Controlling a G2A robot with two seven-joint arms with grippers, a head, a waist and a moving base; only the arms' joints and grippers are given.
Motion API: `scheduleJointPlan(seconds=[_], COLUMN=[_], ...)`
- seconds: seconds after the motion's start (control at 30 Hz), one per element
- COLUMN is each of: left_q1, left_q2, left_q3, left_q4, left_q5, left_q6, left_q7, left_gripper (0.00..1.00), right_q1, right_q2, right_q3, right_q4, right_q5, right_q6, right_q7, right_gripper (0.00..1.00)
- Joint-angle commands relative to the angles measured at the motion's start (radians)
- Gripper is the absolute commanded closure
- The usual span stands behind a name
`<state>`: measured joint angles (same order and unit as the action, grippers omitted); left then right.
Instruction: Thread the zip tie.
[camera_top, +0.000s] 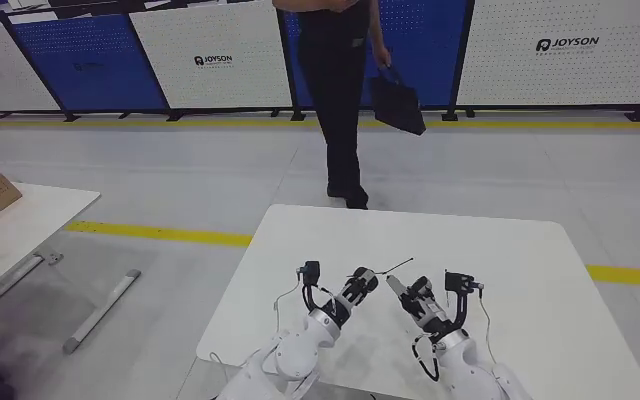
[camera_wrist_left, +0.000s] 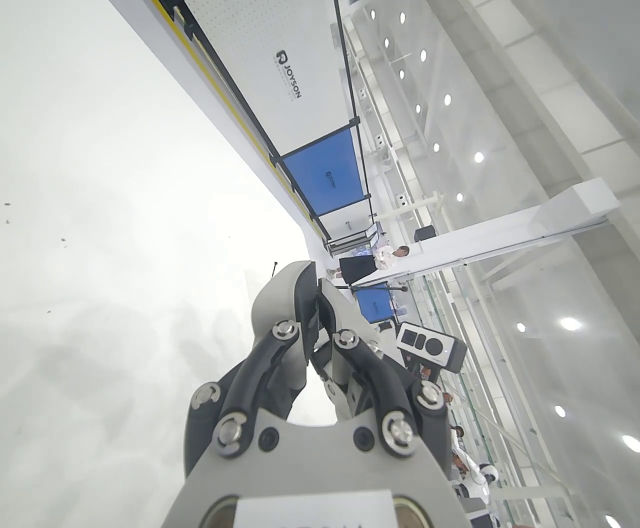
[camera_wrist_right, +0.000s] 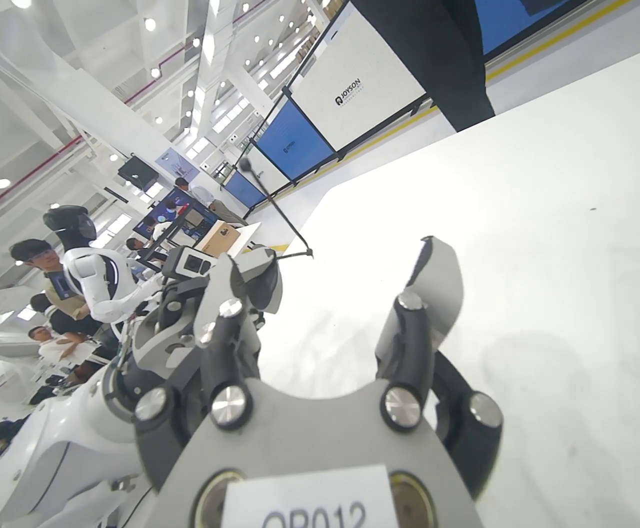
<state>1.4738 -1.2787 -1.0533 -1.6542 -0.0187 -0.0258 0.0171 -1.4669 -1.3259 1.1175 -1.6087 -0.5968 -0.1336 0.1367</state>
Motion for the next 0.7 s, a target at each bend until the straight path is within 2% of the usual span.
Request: scheduleJointPlan(seconds=[0.0, 0.4, 0.53, 0.67], left_q1=[0.002, 0.005, 0.008, 0.018], left_q2=[-0.001, -0.002, -0.003, -0.001], left_q3=[-0.001, -0.002, -0.005, -0.019], left_q4=[-0.004, -0.012, -0.019, -0.039], left_q5=[-0.010, -0.021, -0.045, -0.082], left_q6=[0.005, 0.014, 0.007, 0.006], left_q7=[0.009, 0.006, -0.002, -0.028], left_gripper=[1.00, 1.00, 1.00, 1.00], right_q1=[-0.004, -0.003, 0.007, 0.018], right_q2=[0.002, 0.003, 0.009, 0.015], right_q3=[0.006, 0.013, 0.009, 0.012], right_q4=[0.001, 0.004, 0.023, 0.055], right_q5=[-0.011, -0.019, -0.138, -0.221], right_q6=[0.004, 0.016, 0.005, -0.041], right_q7=[0.005, 0.015, 0.003, -0.021], right_gripper=[0.00, 0.00, 0.00, 0.00])
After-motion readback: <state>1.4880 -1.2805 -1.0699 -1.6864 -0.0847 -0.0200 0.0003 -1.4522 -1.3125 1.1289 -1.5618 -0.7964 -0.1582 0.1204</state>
